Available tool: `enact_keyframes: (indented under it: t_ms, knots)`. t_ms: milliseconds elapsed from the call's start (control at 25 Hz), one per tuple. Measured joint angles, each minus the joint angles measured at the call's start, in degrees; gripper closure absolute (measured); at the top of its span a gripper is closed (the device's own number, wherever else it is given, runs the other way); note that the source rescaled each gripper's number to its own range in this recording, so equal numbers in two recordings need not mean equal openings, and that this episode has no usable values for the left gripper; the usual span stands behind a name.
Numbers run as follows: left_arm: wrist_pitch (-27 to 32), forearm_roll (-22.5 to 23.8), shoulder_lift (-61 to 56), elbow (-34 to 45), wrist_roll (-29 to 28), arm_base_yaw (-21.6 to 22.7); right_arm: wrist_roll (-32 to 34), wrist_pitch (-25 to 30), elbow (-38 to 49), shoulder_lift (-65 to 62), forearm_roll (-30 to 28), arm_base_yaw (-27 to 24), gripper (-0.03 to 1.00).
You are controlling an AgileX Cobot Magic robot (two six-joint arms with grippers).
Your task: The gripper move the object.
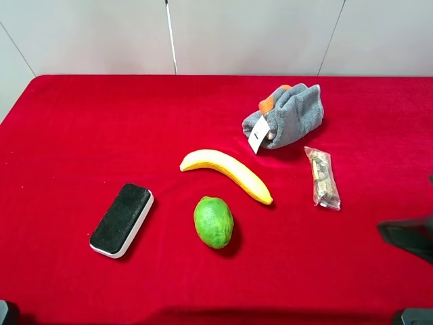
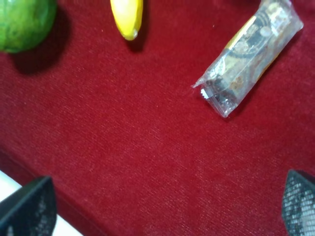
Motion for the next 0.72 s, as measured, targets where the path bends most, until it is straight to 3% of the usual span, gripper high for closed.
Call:
enact_keyframes:
  t_ms: [440, 720]
  knots:
    - [0.0, 0.0, 0.0, 0.0, 0.0, 0.0, 0.2, 1.1, 0.6, -11.6, -0.6, 0.0, -0.03]
    - [0.0, 0.0, 0.0, 0.0, 0.0, 0.0, 0.4, 1.1, 0.6, -17.6, -1.3, -3.7, -0.03]
